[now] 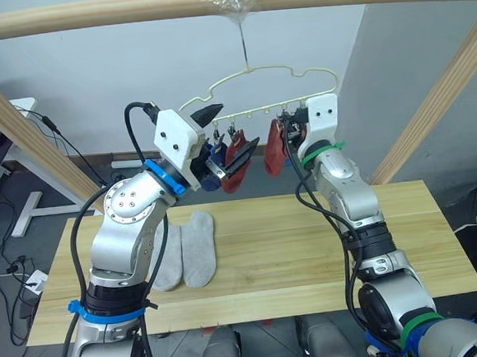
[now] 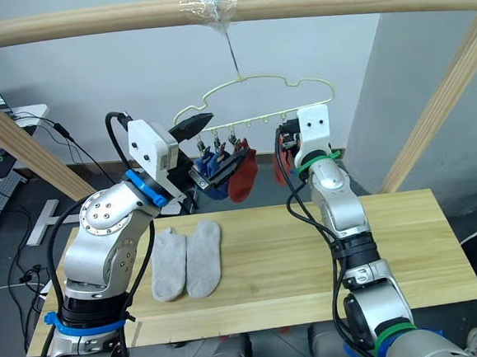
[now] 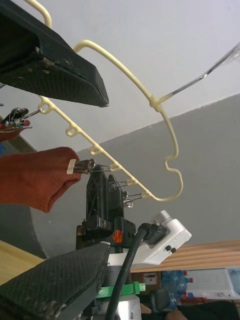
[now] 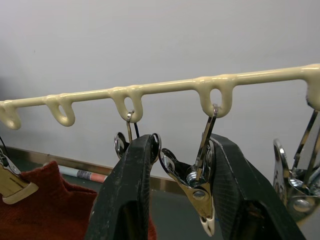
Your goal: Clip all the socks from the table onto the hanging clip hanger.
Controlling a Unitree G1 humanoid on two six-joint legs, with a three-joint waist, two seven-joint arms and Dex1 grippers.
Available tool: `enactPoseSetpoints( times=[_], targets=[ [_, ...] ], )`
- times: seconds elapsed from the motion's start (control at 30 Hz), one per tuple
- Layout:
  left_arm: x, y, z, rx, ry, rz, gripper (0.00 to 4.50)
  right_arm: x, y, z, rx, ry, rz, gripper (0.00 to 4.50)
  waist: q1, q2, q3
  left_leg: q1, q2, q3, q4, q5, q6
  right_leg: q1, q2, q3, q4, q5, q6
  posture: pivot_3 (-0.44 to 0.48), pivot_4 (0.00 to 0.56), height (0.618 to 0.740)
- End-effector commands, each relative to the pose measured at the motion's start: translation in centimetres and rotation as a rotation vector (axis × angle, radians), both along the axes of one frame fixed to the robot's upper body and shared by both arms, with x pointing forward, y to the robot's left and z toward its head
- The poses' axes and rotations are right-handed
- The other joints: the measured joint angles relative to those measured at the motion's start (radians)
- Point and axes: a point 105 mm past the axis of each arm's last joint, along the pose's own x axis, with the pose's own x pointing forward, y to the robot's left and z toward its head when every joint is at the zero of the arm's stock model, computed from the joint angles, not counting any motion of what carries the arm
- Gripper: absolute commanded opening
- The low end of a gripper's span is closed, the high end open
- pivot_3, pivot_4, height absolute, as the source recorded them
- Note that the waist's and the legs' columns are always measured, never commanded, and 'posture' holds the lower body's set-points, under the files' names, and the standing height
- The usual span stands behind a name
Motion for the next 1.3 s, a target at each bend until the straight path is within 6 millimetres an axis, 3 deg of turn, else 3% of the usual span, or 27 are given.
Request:
enactPoseSetpoints(
  times=[0.03,0.63,0.83,1.1,1.3],
  targets=[
    [-1.0,-0.1,1.6,-0.042,-0.038,-0.027,4.50,-0.1,0.1,2.1,0.015,-0.074,0.010,1.67,0.001,0.000,0.000,0.000,0.000,0.000,0.000,0.000,0.000,0.000,0.000,0.000,0.000,0.000,0.000,0.123,0.227,0.740],
    [-1.2,-0.3,1.5,-0.049,-0.016,-0.043,4.50,-0.3,-0.4,2.3,0.006,-0.089,-0.002,1.67,0.003,0.000,0.000,0.000,0.000,0.000,0.000,0.000,0.000,0.000,0.000,0.000,0.000,0.000,0.000,0.117,0.229,0.740],
    [-1.3,-0.2,1.2,-0.048,-0.009,-0.038,4.50,-2.7,0.0,2.9,0.016,-0.165,0.082,1.67,0.004,0.000,0.000,0.000,0.000,0.000,0.000,0.000,0.000,0.000,0.000,0.000,0.000,0.000,0.000,0.117,0.229,0.740],
    [-1.3,-0.3,1.1,-0.053,-0.005,-0.038,4.50,-3.9,-1.8,1.9,0.019,-0.151,0.020,1.67,0.004,0.000,0.000,0.000,0.000,0.000,0.000,0.000,0.000,0.000,0.000,0.000,0.000,0.000,0.000,0.106,0.232,0.740],
    [-1.3,-0.4,1.0,-0.053,-0.003,-0.042,4.50,-3.8,-1.6,0.1,0.018,-0.065,-0.009,1.67,0.004,0.000,0.000,0.000,0.000,0.000,0.000,0.000,0.000,0.000,0.000,0.000,0.000,0.000,0.000,0.101,0.234,0.740]
  ],
)
